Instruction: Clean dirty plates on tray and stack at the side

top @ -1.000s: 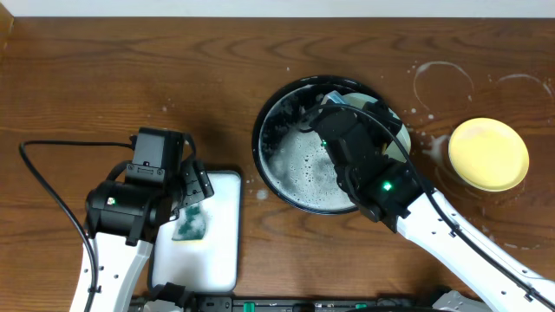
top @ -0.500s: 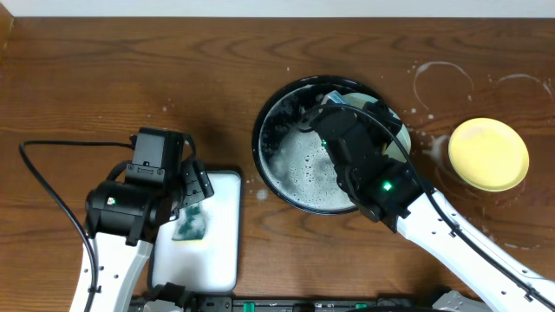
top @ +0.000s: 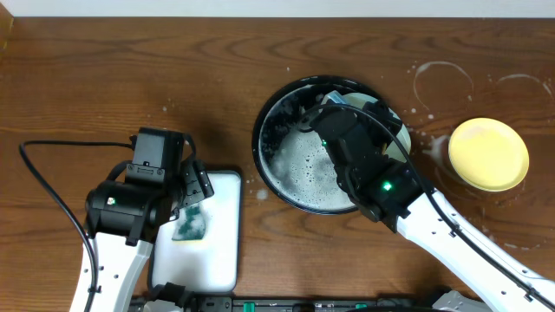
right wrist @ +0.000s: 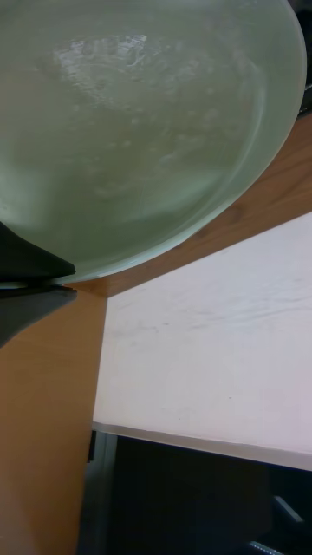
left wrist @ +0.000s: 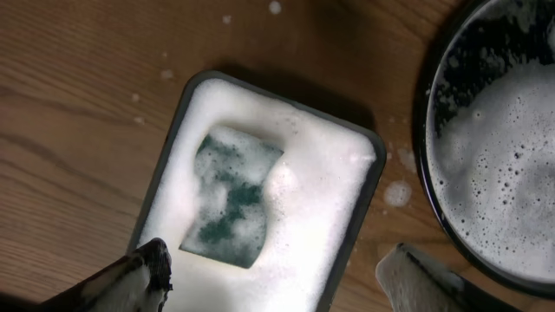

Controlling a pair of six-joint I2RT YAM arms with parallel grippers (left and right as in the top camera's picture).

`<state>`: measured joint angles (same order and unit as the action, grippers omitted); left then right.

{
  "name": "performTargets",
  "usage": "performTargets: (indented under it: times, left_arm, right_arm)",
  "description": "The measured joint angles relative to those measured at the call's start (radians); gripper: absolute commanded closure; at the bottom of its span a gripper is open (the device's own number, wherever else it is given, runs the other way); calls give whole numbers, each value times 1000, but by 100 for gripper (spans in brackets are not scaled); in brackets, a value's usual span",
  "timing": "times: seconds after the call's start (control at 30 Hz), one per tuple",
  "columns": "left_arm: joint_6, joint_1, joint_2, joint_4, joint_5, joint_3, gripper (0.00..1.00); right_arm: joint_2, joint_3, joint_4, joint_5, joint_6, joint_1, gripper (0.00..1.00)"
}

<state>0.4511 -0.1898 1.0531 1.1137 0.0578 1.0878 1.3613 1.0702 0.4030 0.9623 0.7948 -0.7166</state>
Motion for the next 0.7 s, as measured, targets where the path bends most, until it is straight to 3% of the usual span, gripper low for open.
performTargets:
  times: [0.43, 0.7]
  left_arm:
    - [0, 0, 0, 0, 0, 0, 18]
    - [0, 0, 0, 0, 0, 0, 18]
  right_arm:
    - [0, 0, -29, 0, -39, 0, 99]
    - [0, 0, 95, 19, -318, 1, 99]
